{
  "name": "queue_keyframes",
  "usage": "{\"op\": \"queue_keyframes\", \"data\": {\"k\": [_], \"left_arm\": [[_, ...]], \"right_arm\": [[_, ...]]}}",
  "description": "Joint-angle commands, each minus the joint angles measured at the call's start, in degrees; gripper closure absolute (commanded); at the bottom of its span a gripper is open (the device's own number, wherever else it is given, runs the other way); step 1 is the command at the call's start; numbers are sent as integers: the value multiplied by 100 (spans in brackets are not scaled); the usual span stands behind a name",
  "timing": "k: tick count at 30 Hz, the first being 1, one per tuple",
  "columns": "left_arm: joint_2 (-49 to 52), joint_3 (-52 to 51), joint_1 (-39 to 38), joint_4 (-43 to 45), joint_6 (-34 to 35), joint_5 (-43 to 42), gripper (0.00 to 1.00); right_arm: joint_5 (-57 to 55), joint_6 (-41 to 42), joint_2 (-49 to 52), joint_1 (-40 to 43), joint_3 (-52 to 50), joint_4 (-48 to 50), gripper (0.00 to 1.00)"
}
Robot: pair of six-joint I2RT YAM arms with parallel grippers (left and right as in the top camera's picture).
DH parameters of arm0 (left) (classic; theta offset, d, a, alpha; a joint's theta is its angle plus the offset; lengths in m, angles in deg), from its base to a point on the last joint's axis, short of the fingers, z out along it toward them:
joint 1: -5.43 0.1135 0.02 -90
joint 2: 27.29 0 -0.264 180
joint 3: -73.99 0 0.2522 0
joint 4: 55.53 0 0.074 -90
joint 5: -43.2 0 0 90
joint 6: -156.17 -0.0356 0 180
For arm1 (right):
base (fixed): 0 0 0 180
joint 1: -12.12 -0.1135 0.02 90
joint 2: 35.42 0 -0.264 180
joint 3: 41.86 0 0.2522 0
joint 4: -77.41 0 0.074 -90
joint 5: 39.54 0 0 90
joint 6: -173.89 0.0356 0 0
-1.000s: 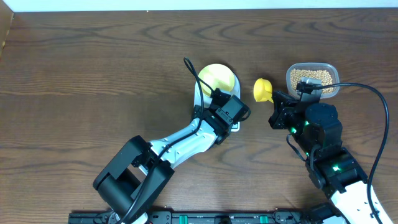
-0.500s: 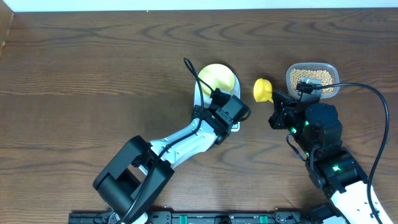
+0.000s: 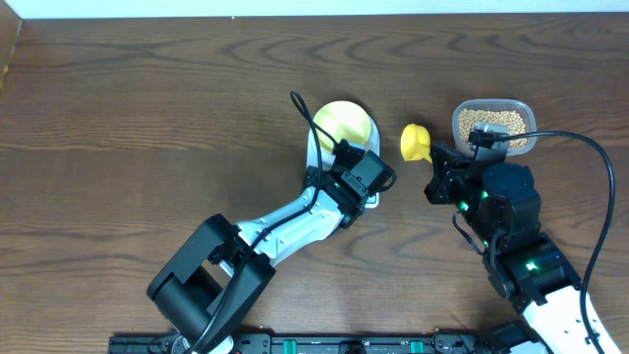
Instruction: Scoop item into bowl and weigh 50g on scale
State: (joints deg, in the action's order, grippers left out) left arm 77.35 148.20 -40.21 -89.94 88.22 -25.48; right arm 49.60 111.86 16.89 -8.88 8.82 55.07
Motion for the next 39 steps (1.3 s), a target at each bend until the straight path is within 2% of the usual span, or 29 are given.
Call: {"op": "queue_keyframes", "data": {"k": [1, 22, 39], "left_arm": [[221, -109, 48, -22, -103, 37, 16], [339, -109, 249, 76, -103, -122, 16], [337, -109, 9, 37, -299, -133, 16]], "right_arm": [[-7, -83, -66, 33, 87, 4, 99], [-7, -83, -66, 33, 87, 22, 99], [-9, -83, -66, 33, 87, 20, 99]]}}
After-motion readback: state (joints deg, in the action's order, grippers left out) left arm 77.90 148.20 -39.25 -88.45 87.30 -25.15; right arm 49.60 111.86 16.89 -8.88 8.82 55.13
